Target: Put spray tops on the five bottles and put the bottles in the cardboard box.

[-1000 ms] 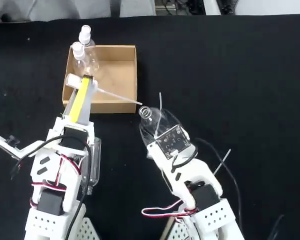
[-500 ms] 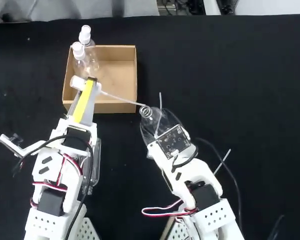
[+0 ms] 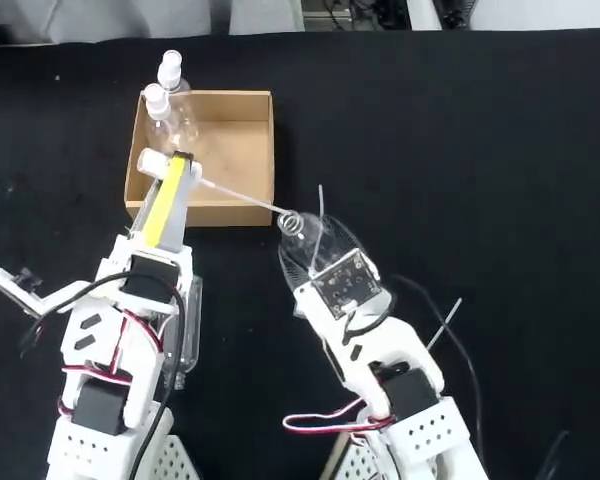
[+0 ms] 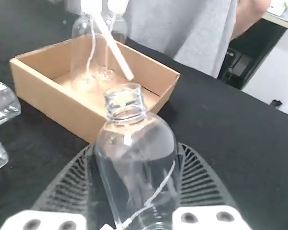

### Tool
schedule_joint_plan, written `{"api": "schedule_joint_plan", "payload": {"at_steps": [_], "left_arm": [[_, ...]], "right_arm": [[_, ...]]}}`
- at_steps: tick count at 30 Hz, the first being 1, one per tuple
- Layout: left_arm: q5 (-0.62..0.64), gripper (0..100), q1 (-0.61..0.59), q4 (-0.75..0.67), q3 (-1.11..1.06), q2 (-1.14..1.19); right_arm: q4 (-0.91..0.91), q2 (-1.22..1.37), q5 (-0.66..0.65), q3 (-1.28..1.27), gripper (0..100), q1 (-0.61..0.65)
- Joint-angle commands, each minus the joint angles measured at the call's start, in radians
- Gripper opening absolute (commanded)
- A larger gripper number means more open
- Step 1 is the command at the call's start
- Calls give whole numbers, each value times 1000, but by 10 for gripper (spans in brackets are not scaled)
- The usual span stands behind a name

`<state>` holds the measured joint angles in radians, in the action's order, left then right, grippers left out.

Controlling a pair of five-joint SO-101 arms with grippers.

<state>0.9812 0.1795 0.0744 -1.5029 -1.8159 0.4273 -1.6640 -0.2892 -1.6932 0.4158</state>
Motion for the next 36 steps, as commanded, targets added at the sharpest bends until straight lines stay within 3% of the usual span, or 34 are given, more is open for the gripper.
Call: {"api": "schedule_joint_plan", "payload": {"at_steps": [1, 36], "left_arm": [[-12, 29, 2, 6, 65, -11], [-14, 29, 12, 5, -35, -6]], "right_arm": [[-60, -15, -5, -1, 70, -48], [-58, -16, -5, 7, 70, -2]]}}
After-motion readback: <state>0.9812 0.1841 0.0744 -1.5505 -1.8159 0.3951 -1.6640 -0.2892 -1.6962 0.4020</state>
